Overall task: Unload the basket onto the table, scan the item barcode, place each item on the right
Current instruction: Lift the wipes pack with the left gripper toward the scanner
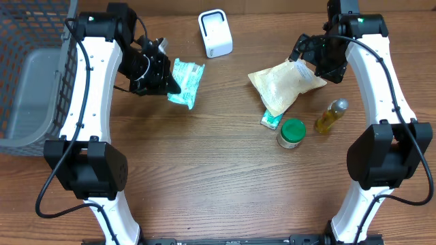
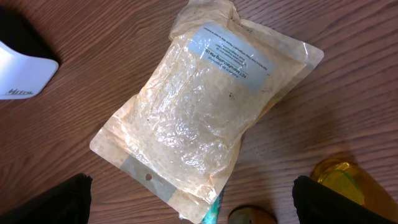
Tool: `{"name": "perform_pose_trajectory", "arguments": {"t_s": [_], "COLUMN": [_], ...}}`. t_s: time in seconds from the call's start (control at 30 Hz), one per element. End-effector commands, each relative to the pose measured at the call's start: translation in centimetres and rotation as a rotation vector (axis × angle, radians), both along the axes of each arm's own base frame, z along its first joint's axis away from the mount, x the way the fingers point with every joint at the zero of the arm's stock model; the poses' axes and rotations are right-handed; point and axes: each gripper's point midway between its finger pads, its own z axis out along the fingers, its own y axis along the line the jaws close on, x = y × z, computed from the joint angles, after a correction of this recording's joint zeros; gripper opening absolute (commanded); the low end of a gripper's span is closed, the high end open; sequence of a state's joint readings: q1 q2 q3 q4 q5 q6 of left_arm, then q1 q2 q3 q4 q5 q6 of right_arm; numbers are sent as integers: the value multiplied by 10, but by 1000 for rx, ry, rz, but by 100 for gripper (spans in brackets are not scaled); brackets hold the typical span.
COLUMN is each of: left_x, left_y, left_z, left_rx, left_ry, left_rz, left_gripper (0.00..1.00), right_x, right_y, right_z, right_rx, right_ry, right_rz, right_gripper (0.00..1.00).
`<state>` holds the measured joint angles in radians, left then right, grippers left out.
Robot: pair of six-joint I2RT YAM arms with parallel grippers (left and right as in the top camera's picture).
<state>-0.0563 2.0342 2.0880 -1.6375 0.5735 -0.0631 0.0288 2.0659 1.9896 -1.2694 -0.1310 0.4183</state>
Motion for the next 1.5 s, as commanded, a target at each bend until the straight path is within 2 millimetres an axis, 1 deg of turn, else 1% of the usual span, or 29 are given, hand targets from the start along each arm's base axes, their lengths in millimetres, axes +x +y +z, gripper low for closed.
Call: {"name": "perform_pose_trajectory", "arguments": {"t_s": [0.0,0.17,0.23,0.47,0.73,1.03,1.47], "left_x": [-3,-6,-8,-11,-14,-11,-10], "left_y": [16,29,32,24,22,2,0], "left_z": [11,4,1,-1,-7,-7,-7], "left_rx": [83,192,231,273,434,444,445], "left_ry": [-23,4,9,5,-14,-58,-63], "left_rz": [43,72,75,39,22,-15,-10], "left_gripper": [4,4,4,4,4,4,4], "right_x": [6,6,6,6,6,6,6], "right_y": [3,3,3,3,3,3,3], "right_z": [12,12,12,12,12,12,12], "right_rx": [6,6,6,6,6,6,6], "right_ry": [-38,-38,-38,-38,-38,-38,-38], "right_rz": [4,4,4,4,4,4,4], "right_gripper": [100,100,100,100,100,100,100]}}
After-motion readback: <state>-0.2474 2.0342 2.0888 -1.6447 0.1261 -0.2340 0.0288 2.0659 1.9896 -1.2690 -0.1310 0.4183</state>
